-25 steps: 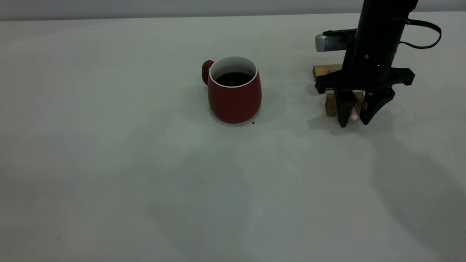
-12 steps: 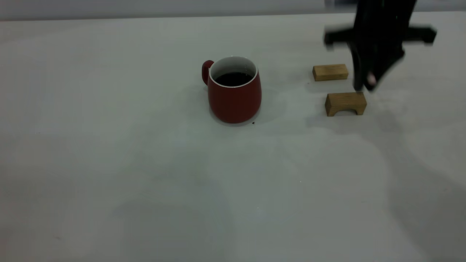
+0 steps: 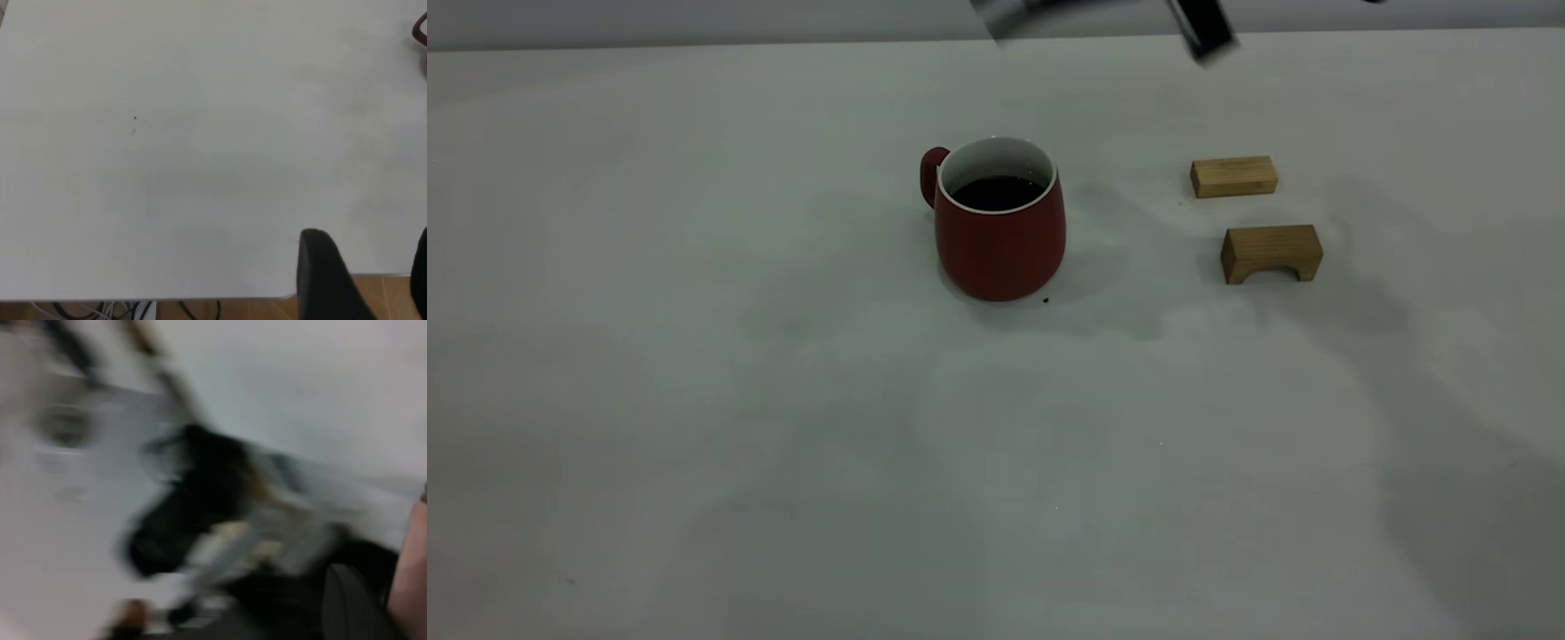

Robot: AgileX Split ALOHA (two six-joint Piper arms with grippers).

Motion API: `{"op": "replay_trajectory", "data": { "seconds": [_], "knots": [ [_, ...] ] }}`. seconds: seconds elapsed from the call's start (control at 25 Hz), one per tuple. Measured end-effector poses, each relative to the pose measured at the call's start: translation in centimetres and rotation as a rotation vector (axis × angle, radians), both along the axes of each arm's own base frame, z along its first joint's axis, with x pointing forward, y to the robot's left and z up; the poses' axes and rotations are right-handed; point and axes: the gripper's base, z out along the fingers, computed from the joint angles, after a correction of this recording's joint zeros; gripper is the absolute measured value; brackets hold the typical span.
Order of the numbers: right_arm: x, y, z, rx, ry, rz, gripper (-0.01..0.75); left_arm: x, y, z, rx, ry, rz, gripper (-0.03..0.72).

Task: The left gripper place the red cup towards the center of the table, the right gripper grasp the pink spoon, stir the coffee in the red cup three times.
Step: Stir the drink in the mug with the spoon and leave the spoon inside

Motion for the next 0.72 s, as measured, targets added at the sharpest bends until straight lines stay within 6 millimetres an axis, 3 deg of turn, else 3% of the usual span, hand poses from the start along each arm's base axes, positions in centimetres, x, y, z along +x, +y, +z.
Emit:
{"op": "replay_trajectory", "data": {
  "seconds": [0.24,0.48,0.64,0.72],
  "knots": [
    [1.1,0.7,1.8,0.213,0.335,-0.251,0.119,0.0,0.0,0.0,0.000,0.000,0.000,0.392],
    [1.3,2.0,2.2,0.294,0.675,-0.388,0.119,0.0,0.0,0.0,0.000,0.000,0.000,0.392],
    [1.7,2.4,1.3,0.332,0.750,-0.415,0.119,0.0,0.0,0.0,0.000,0.000,0.000,0.392],
    [2.1,2.5,-0.6,0.327,0.788,-0.426,0.119,0.0,0.0,0.0,0.000,0.000,0.000,0.392]
  ]
}}
